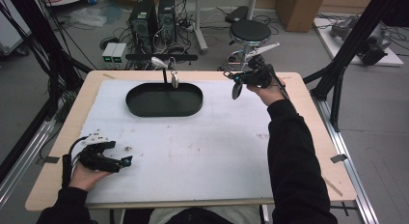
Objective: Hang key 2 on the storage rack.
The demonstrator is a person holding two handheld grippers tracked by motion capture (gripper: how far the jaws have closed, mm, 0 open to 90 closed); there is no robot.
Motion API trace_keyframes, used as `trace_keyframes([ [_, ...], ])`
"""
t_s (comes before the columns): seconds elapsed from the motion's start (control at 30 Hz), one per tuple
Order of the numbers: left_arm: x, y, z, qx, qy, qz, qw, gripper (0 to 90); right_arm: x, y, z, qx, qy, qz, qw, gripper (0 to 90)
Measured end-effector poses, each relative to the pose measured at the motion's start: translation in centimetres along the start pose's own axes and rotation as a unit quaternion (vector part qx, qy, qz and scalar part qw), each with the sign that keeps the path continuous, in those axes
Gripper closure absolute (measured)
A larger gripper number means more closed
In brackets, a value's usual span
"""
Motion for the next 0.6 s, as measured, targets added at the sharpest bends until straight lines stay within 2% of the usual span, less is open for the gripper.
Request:
trace_keyframes([
  [0.07,0.0,0.0,0.0,0.000,-0.001,0.000,1.0000,2.4,0.2,-0.5,0.6,-0.006,-0.009,-0.007,0.9999,85.1],
  [0.27,-0.1,0.0,0.0,-0.001,0.000,-0.003,1.0000,2.4,1.4,-1.5,1.6,-0.018,-0.019,-0.007,0.9996,85.1],
  [0.4,-0.1,0.0,0.0,-0.001,-0.001,-0.005,1.0000,2.4,2.2,-2.2,2.2,-0.021,-0.024,0.002,0.9995,85.1],
  [0.6,-0.2,-0.1,0.0,-0.001,-0.002,-0.006,1.0000,2.4,2.8,-3.6,3.1,-0.027,-0.033,-0.011,0.9990,85.0],
])
Point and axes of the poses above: each handheld gripper's, and its own axes: x roughly forward along the jaws, y roughly out of its underside, z roughly to its left, the point moved 4 cm from there along x, roughly forward along the jaws, and after that the axes turned 7 degrees about -y, right-handed, at the moved point
